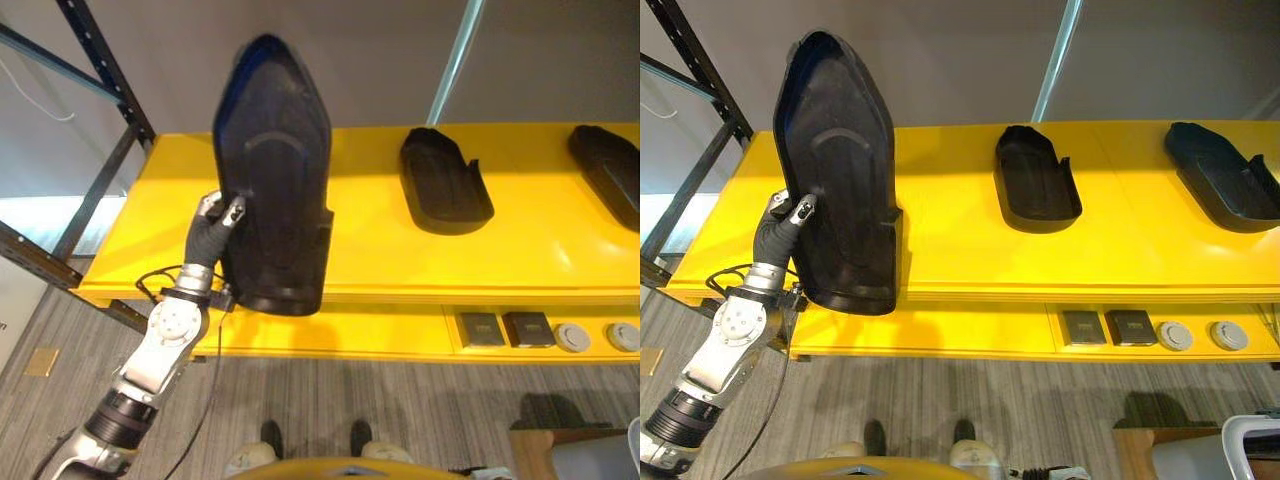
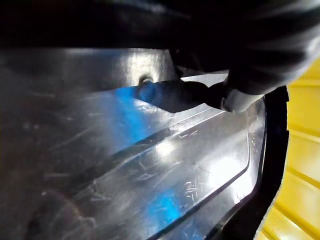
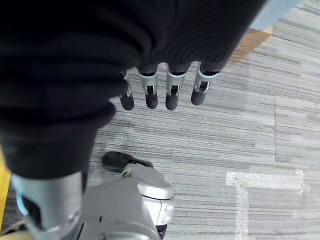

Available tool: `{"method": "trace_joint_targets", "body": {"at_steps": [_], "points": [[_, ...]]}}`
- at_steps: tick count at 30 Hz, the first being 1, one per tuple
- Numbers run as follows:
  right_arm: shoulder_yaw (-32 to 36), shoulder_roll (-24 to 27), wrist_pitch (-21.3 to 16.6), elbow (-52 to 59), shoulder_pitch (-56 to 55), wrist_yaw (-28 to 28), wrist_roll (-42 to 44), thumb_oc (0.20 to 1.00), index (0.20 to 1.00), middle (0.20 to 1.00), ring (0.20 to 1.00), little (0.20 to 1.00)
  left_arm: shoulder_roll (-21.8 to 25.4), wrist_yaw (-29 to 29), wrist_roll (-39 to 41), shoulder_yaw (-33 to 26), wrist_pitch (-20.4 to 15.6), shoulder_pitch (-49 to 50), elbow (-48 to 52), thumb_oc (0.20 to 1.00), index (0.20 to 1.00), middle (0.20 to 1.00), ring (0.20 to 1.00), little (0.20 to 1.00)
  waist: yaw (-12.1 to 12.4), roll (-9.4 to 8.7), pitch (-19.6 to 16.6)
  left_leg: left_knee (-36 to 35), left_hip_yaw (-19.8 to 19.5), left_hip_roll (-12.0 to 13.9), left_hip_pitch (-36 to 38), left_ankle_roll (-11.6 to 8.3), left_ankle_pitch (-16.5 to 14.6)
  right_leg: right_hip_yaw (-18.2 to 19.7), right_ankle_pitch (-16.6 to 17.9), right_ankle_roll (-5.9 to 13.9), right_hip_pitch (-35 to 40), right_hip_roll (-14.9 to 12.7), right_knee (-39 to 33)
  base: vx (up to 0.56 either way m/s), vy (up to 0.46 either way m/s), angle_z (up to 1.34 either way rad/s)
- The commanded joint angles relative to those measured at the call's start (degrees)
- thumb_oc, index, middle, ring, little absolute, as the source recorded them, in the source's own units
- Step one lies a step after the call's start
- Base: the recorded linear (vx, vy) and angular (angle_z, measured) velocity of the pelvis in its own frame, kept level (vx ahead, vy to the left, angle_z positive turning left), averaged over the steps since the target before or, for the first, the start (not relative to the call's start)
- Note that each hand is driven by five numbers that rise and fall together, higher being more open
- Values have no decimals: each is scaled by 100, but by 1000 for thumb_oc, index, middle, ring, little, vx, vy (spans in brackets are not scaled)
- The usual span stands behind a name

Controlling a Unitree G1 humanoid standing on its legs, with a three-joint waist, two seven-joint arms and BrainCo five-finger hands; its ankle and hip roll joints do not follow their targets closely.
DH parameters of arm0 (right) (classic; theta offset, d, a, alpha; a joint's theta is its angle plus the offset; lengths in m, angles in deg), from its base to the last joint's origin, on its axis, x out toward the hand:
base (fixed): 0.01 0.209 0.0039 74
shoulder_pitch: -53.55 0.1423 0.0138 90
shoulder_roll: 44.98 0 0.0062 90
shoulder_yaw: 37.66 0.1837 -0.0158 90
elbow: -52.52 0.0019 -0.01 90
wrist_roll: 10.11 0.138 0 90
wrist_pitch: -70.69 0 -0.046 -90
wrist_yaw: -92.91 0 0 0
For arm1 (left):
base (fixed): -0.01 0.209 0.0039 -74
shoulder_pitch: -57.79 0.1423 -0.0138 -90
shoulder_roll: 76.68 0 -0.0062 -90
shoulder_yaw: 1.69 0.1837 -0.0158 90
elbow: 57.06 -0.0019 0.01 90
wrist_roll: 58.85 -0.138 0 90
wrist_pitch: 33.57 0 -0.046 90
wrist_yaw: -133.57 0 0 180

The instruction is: Move parts from the plastic box to the shelf.

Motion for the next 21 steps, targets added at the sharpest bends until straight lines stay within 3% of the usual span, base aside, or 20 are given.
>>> {"method": "trace_joint_targets", "body": {"at_steps": [1, 2, 4, 5, 8, 13, 14, 21], "points": [[-58, 11, -100, -358, 192, -79, 227, 1000, 1000, 1000, 1000, 1000, 89, -211, -76, -578, -314, -294, 256, 200, 200, 200, 200, 200, 155, -442, 201, 2311, -366, -697, -1122, 257, -993, 187, -330, -207, -84, -92, 233, 210, -10, -18], [47, 71, -162, -385, 216, 34, 414, 1000, 1000, 1000, 1000, 1000, 104, -156, 41, -774, -314, -273, 84, 200, 200, 200, 200, 200, 164, -412, 239, 2359, -443, -535, -1348, 162, -847, 306, -392, -210, -6, -58, 263, 262, 126, -23], [140, 150, -181, -314, 210, 197, 223, 1000, 1000, 1000, 1000, 1000, 114, -214, 138, -969, -295, -194, -69, 200, 200, 200, 200, 200, 72, -318, 171, 1456, -273, -198, -1055, 46, -604, 360, -478, -167, 44, -51, 286, 282, 284, -50], [169, 185, -164, -244, 177, 180, 277, 1000, 1000, 1000, 1000, 1000, 129, -333, 87, -1029, -230, -205, -167, 200, 200, 200, 200, 200, 27, -251, 150, 980, -260, -10, -983, -76, -275, 430, -530, -161, 116, -46, 269, 295, 327, -78], [265, 237, 56, -57, 45, 144, 403, 1000, 1000, 1000, 1000, 1000, 224, -414, 101, -1151, -65, -480, -682, 200, 200, 200, 200, 200, -105, -194, 165, 614, -212, 121, -960, -112, -263, 541, -666, -108, 135, -167, 329, 200, 260, -30], [239, 130, 122, -92, -257, 293, 24, 1000, 1000, 1000, 1000, 1000, 344, -344, 259, -1111, 292, -774, -998, 200, 200, 200, 200, 200, -253, -67, 217, 30, -238, -19, -514, -34, -346, 497, -525, 111, -151, -382, 361, 69, 141, -31], [70, 46, 36, -55, -316, 316, -28, 1000, 1000, 1000, 1000, 1000, 372, -389, 483, -1041, 427, -1108, -1250, 200, 200, 200, 200, 200, -381, -1, 354, -99, -287, -99, -511, 4, -412, 527, -390, 234, -431, -515, 370, -95, 113, 11], [-158, 252, -92, 158, 151, 162, 219, 1000, 1000, 1000, 1000, 1000, 596, -543, 990, -1165, 701, -2068, -2026, 200, 200, 200, 200, 200, -524, 76, 839, -99, -219, -162, -910, -21, -301, 709, -312, 148, -748, -493, 191, -96, 58, 0]]}}
